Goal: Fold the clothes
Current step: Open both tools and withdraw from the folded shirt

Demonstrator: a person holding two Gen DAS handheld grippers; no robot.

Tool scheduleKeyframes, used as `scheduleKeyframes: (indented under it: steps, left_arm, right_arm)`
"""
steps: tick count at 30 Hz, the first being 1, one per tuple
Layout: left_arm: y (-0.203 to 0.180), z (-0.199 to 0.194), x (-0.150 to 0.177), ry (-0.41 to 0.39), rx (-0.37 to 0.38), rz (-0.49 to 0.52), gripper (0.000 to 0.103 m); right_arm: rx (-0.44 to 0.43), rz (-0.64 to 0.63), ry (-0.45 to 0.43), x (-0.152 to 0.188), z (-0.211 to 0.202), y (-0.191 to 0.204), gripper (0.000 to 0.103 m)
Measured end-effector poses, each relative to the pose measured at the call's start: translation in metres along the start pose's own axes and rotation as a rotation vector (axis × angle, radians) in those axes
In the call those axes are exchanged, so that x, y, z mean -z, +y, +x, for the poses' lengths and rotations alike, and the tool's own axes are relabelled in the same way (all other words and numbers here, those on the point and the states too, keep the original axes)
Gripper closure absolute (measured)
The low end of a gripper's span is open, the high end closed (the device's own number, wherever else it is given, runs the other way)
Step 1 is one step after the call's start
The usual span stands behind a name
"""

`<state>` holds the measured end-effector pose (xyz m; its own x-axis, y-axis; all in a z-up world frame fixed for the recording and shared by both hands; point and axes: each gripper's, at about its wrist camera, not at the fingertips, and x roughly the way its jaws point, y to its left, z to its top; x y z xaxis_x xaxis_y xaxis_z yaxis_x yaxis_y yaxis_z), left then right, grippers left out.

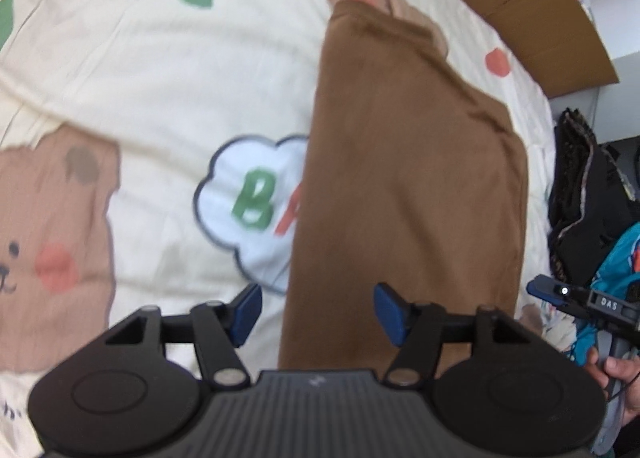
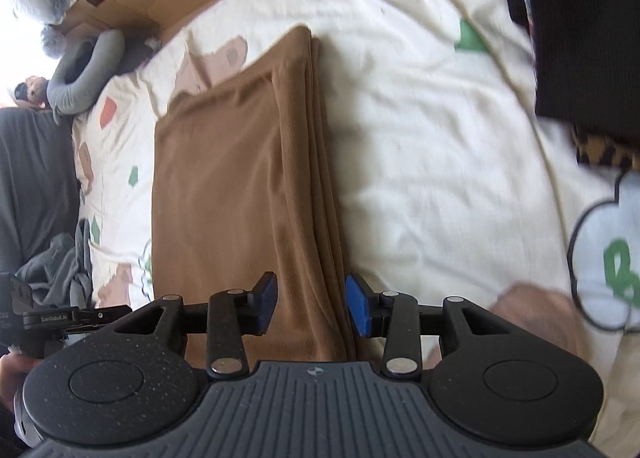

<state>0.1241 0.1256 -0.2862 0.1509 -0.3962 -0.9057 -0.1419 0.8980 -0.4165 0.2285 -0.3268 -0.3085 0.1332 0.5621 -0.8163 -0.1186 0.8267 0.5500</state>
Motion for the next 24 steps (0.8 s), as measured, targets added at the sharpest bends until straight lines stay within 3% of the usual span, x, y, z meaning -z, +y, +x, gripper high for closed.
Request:
scheduleKeyframes:
  steps: [12,24]
  left_arm:
    - [-0.014,0.021,-0.069,-0.113,0.046,0.072,0.038]
    - [-0.007,0.045,-0.115,-0.151,0.077,0.093,0.038]
  right_arm:
    - [-0.022,-0.06,-0.042,-0.055,0.03,0.002,0.058]
    - [-0.076,-0.061,-0.062,-0.1,0.059,-0.001,0.058]
